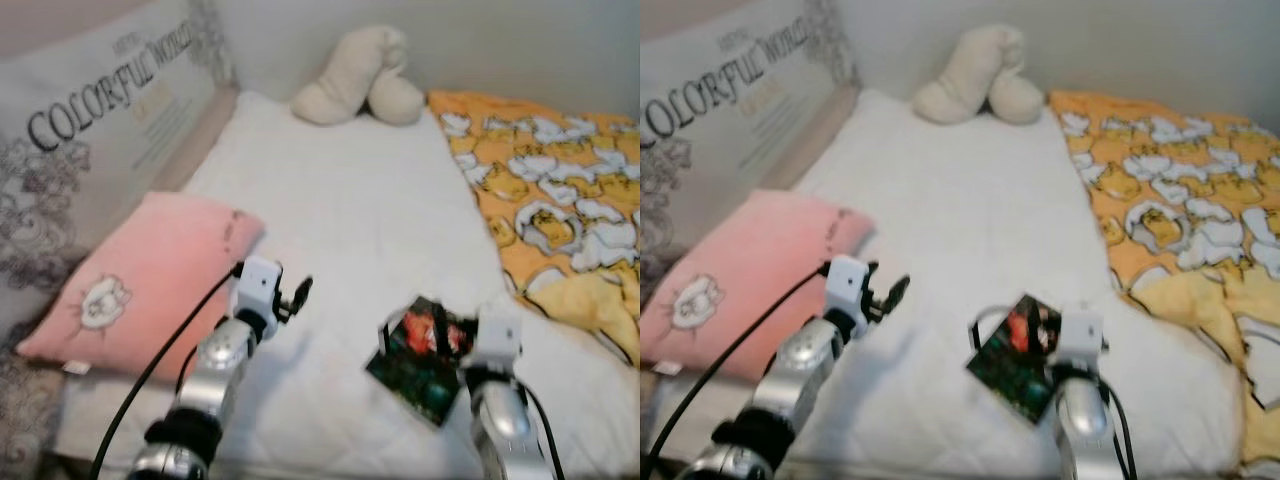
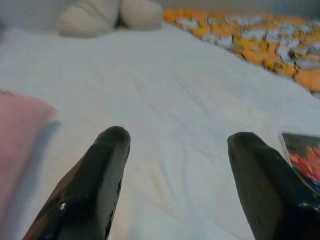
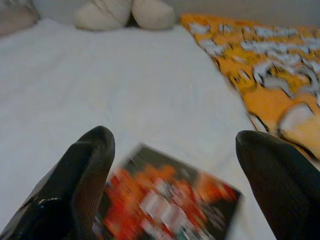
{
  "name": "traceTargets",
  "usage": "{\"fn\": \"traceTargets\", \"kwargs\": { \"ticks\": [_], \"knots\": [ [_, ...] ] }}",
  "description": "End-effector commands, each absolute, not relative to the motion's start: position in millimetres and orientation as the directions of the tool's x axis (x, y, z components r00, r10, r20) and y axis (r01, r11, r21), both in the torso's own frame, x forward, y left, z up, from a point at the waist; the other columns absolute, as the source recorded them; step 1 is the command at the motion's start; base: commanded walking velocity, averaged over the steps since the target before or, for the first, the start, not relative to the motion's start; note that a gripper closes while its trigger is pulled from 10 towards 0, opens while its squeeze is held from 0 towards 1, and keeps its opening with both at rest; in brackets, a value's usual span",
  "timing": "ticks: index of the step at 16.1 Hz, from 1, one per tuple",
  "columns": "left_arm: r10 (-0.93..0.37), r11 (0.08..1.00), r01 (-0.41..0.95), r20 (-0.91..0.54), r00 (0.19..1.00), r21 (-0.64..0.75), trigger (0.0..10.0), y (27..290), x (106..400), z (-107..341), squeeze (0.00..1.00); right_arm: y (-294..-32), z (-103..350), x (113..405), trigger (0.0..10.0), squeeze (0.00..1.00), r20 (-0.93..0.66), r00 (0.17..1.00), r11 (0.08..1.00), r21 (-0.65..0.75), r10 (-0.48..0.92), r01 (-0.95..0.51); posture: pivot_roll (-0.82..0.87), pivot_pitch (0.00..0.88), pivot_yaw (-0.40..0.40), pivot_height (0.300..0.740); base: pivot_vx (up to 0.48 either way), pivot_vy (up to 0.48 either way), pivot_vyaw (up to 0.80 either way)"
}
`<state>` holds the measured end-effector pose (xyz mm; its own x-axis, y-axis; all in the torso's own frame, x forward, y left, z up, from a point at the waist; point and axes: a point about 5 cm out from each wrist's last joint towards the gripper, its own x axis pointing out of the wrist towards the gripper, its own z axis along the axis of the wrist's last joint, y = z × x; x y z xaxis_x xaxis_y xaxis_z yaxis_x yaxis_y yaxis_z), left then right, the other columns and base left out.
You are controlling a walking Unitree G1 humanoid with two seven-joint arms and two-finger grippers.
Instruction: Clean up the room
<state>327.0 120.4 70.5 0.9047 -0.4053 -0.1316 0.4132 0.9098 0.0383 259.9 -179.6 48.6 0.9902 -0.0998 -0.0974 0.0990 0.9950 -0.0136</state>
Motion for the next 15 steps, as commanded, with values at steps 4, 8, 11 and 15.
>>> {"fn": "traceTargets", "kwargs": {
  "ticks": [4, 8, 11, 15],
  "knots": [
    [-0.402, 0.896, 0.43, -0.212, 0.891, 0.108, 10.0, 115.8, 337.4, 66.1, 0.0, -188.3, 41.6, 246.7, 10.0, 0.0, -0.132, 0.988, 0.997, -0.025, -0.081, 0.079, 0.13, 0.0, -0.025, 0.74, 0.0, 0.0, -0.63],
    [-0.291, 0.95, 0.306, -0.177, 0.94, 0.062, 10.0, 117.3, 349.6, 73.1, 0.0, -197.0, 32.9, 216.5, 10.0, 0.0, -0.184, 0.983, 0.999, -0.049, 0.002, -0.011, 0.06, 0.09, -0.067, 0.74, 0.0, 0.0, 0.0],
    [-0.366, 0.928, 0.372, -0.141, 0.92, 0.025, 10.0, 90.4, 349.5, 77.5, 0.0, -218.1, 12.7, 180.4, 10.0, 0.0, -0.277, 0.96, 0.998, -0.055, -0.027, 0.012, 0.03, 0.112, -0.067, 0.74, 0.0, 0.0, 0.0],
    [-0.498, 0.855, 0.514, -0.169, 0.85, 0.064, 10.0, 51.0, 325.4, 58.4, 0.0, -224.2, 2.3, 152.2, 10.0, 0.0, -0.344, 0.937, 0.996, -0.082, -0.055, 0.028, -0.01, 0.144, -0.041, 0.74, 0.0, 0.0, 0.0]
  ]
}}
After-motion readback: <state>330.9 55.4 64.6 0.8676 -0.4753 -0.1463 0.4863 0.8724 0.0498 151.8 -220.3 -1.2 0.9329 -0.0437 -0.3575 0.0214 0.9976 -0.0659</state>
